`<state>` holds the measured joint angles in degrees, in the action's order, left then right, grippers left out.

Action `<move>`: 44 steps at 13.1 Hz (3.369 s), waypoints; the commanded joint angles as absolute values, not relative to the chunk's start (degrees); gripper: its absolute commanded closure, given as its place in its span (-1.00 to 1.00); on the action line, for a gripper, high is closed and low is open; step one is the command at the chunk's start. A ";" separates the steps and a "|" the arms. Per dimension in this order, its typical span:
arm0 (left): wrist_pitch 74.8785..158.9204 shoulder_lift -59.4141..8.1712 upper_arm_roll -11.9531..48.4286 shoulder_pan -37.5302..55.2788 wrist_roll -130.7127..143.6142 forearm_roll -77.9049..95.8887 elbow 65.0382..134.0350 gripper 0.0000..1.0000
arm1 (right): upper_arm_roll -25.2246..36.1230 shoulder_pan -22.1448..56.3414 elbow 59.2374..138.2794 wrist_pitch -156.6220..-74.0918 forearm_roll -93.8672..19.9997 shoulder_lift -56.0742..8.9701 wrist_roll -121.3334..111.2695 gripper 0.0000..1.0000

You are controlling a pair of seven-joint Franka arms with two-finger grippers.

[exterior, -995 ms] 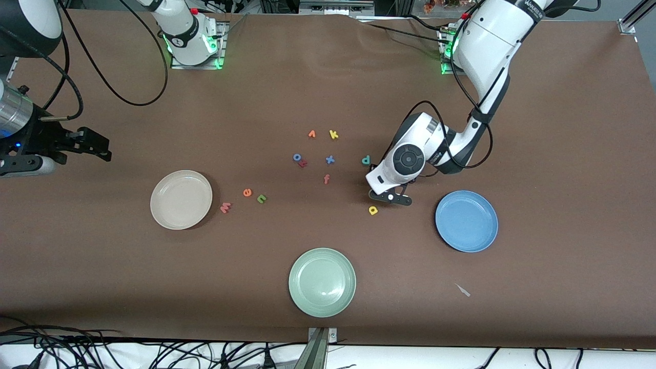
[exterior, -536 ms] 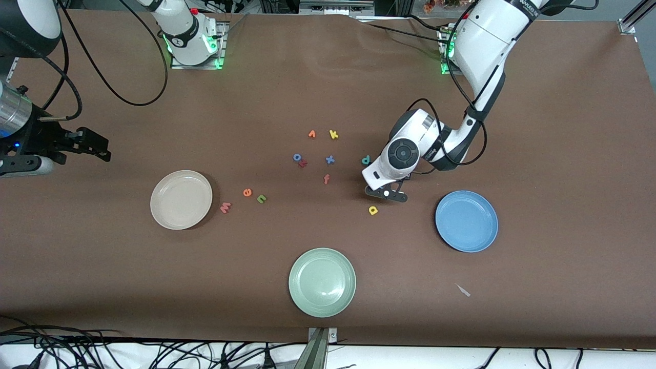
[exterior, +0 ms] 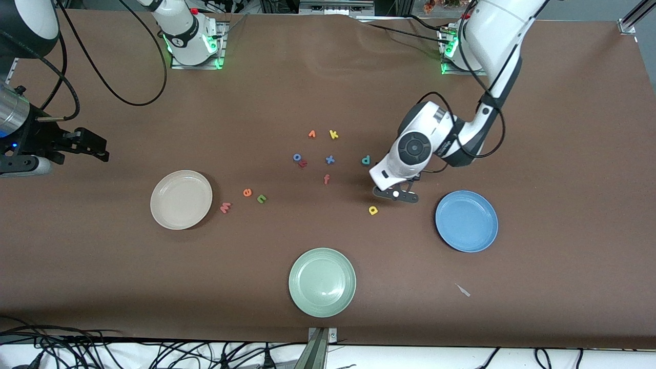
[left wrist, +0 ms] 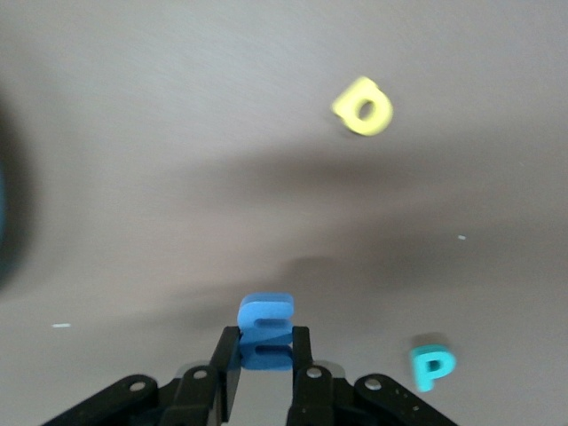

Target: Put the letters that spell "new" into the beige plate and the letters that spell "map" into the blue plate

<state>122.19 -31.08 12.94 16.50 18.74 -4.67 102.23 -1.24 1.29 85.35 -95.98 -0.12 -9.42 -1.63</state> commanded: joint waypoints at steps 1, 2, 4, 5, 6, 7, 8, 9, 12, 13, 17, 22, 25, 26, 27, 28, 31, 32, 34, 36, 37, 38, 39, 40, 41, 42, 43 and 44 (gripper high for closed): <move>119.54 -28.04 13.27 9.60 7.60 -6.59 102.92 0.86 | -1.32 1.05 85.34 -96.06 -0.88 -9.05 -1.49 -1.00; 119.44 -27.60 13.18 8.36 4.60 -6.59 102.83 0.86 | -1.41 1.05 85.34 -96.06 -0.79 -9.05 -1.49 -1.00; 119.53 -27.51 12.83 4.77 -0.76 -7.20 102.57 0.86 | -1.32 0.97 85.34 -96.06 -0.79 -9.05 -1.49 -1.00; 119.62 -27.86 12.83 2.57 -3.84 -9.21 101.87 0.86 | -1.32 0.97 85.34 -96.06 -0.79 -9.05 -1.58 -1.00; 120.40 -28.91 12.92 0.55 -6.30 -11.93 101.69 0.86 | -1.41 1.05 85.34 -95.89 -0.79 -9.14 -2.10 -1.00; 121.89 -30.13 12.92 -0.69 -7.29 -14.13 101.17 0.86 | -1.49 1.14 85.43 -95.89 -0.62 -9.05 -2.11 -1.00; 123.73 -31.28 12.92 -1.40 -7.29 -15.46 101.08 0.86 | -1.67 1.40 85.43 -95.71 -0.53 -9.05 -1.76 -1.00; 126.01 -32.51 12.92 -1.75 -7.29 -16.25 100.99 0.86 | -1.67 1.41 85.43 -95.71 -0.79 -9.40 -1.58 -1.00; 130.43 -34.71 12.83 -2.81 -7.29 -16.26 100.99 0.82 | -1.93 3.93 85.43 -95.71 -1.05 -10.19 -1.76 -1.00; 130.43 -34.63 12.83 -2.73 -7.21 -16.26 100.90 0.13 | -2.02 5.00 85.43 -95.97 -1.05 -11.33 -1.58 -1.00; 129.21 -31.57 13.71 -1.59 -6.33 -15.30 100.81 -1.00 | -2.20 8.08 85.34 -97.81 -3.07 -14.85 1.12 -1.00; 121.47 -31.20 14.33 2.02 4.80 -6.25 94.40 -1.00 | -2.11 12.12 85.43 -103.70 -2.46 -21.43 4.91 -1.00; 121.46 -31.29 14.50 3.77 12.36 -5.98 94.39 -1.00 | -2.02 13.45 88.58 -109.84 -2.81 -22.67 6.84 -1.00; 121.46 -31.55 14.41 5.35 17.44 -5.98 94.39 -1.00 | -2.02 13.45 90.59 -112.65 -2.90 -22.76 8.42 -1.00; 121.55 -32.16 14.41 7.01 22.97 -5.98 94.31 -1.00 | -2.02 13.80 93.23 -116.24 -2.90 -22.76 9.39 -1.00; 121.99 -32.95 14.41 8.16 28.25 -5.98 93.87 -1.00 | -2.11 13.97 96.12 -119.76 -2.90 -22.76 10.10 -1.00; 122.43 -35.24 14.41 10.71 35.50 -3.79 93.43 -1.00 | -2.20 14.24 103.08 -128.91 -2.99 -23.11 10.28 -1.00; 123.30 -36.20 14.33 11.94 36.99 -3.43 93.43 -1.00 | -2.20 14.24 103.79 -131.28 -2.81 -24.25 10.54 -1.00; 124.97 -37.52 14.33 13.35 42.77 -3.51 93.43 -1.00 | -2.20 14.24 102.92 -134.72 -2.46 -27.93 10.55 -1.00; 128.39 -39.11 14.33 14.94 47.26 -3.52 93.43 -0.86 | -2.20 14.94 102.92 -140.60 -2.37 -31.53 10.46 -1.00; 130.76 -39.37 14.33 15.29 49.03 -3.52 93.43 -0.70 | -2.20 15.03 102.92 -141.84 -2.37 -32.34 10.46 -1.00; 132.17 -39.81 14.33 15.55 49.65 -3.60 93.34 -0.70 | -2.20 15.38 102.92 -142.03 -2.37 -32.52 10.55 -1.00; 132.62 -40.77 14.33 15.82 49.48 -3.69 91.77 -0.72 | -2.20 15.82 102.92 -142.21 -2.29 -32.52 10.72 -1.00; 132.45 -42.87 14.33 16.78 49.83 -3.87 88.28 -0.79 | -2.20 15.91 103.09 -142.21 -2.11 -32.61 10.98 -1.00; 132.36 -44.37 13.63 18.35 51.14 -3.78 85.72 -0.84 | -2.20 15.91 103.44 -142.56 -2.11 -32.78 10.99 -1.00; 132.36 -46.39 13.36 18.98 53.24 -4.04 83.34 -0.91 | -2.20 15.91 104.32 -142.82 -2.11 -32.61 11.07 -1.00; 132.10 -47.45 13.19 19.94 54.22 -4.13 81.84 -0.91 | -2.20 15.91 105.54 -143.00 -2.11 -32.26 11.16 -1.00; 131.93 -47.72 12.14 20.73 54.23 -4.22 81.57 -0.91 | -2.20 15.91 106.95 -143.61 -2.11 -31.73 11.16 -0.99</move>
<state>132.92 -44.25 14.17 18.21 52.93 -4.98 86.49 -2.39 15.67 103.83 -142.05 -1.99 -33.11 10.52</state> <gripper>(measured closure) 0.044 0.000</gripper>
